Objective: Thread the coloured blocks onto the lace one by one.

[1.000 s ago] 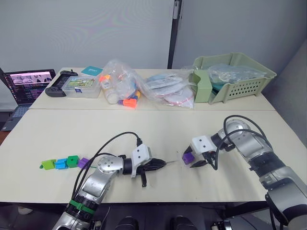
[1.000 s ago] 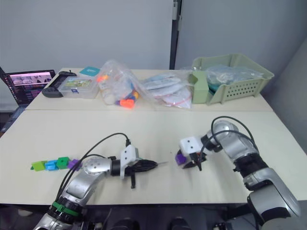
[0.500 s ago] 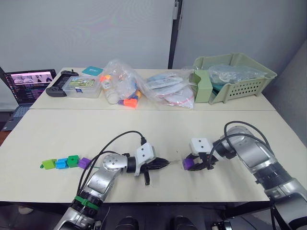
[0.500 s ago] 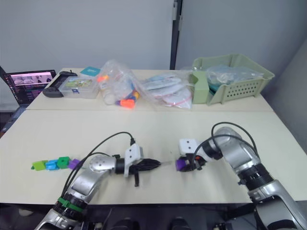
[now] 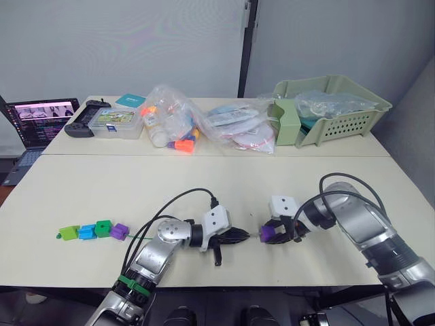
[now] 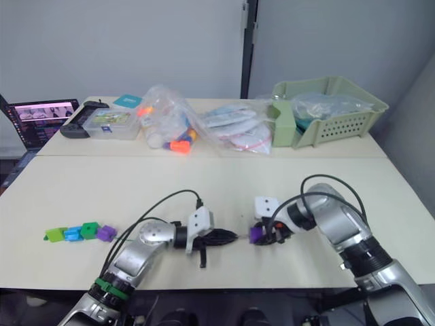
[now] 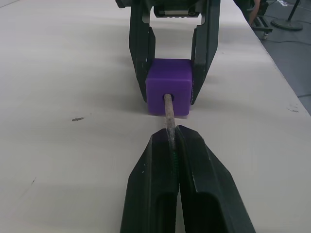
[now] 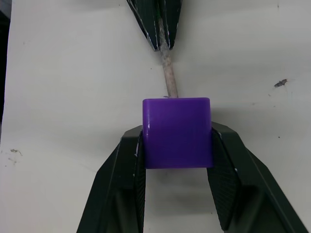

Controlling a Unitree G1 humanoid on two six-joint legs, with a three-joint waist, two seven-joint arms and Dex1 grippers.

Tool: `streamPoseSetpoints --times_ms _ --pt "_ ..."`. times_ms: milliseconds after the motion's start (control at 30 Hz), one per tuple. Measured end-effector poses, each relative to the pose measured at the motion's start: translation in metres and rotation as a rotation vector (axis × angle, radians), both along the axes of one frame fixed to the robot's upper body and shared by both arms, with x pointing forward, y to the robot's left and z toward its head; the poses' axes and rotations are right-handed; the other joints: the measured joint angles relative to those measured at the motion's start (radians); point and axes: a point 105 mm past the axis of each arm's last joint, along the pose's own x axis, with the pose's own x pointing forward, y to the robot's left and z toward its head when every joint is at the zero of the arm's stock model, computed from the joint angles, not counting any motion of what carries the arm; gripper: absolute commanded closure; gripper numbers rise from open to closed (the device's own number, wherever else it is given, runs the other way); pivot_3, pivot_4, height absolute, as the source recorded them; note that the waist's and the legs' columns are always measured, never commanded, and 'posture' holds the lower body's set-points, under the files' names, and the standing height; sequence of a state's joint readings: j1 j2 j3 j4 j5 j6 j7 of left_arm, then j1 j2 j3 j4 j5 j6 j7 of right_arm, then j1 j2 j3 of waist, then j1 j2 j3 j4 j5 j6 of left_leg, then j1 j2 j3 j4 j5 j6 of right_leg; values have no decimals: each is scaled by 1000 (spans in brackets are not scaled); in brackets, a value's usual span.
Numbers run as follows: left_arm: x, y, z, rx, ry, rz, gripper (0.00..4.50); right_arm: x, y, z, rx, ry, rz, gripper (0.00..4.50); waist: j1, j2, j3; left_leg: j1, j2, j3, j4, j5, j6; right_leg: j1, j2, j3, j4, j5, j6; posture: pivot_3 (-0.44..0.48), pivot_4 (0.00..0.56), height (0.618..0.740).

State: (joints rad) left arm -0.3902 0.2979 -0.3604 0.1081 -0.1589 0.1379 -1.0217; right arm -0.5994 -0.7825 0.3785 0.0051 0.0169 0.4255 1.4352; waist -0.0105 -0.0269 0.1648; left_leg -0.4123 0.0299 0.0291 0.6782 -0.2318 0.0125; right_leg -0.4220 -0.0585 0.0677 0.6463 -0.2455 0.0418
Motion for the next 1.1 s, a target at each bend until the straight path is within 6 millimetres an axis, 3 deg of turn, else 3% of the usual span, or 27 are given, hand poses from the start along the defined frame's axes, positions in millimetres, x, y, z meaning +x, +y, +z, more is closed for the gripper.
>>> streamPoseSetpoints --times_ms 433,533,567,733,967,1100 --pt "10 -33 2 3 0 -61 4500 0 -4 1 -1 -2 -58 3309 0 0 0 -1 0 0 0 0 0 0 0 0 0 0 0 0 150 740" --pt "10 -33 1 -2 8 -60 3537 -2 -5 -1 3 -4 -70 3309 -1 0 0 -1 0 0 0 0 0 0 0 0 0 0 0 0 150 740" --pt "11 -33 3 -4 4 -61 3035 -2 -5 -1 7 -5 -79 3309 0 0 0 -1 0 0 0 0 0 0 0 0 0 0 0 0 150 740" --pt "10 -29 6 10 -16 -75 1553 -3 -3 -2 16 -10 -84 3309 -1 0 0 -1 0 -1 0 0 0 0 0 0 0 0 0 0 150 740" --pt "12 2 4 133 -80 -73 1499 -4 0 -2 30 -6 -81 3309 -3 0 0 0 0 -1 0 0 0 0 1 0 0 0 0 0 150 740" --pt "12 9 1 159 -80 -63 1499 -4 2 -2 39 -3 -76 3309 -1 0 0 0 0 -1 0 0 0 0 1 0 0 0 0 0 150 740"
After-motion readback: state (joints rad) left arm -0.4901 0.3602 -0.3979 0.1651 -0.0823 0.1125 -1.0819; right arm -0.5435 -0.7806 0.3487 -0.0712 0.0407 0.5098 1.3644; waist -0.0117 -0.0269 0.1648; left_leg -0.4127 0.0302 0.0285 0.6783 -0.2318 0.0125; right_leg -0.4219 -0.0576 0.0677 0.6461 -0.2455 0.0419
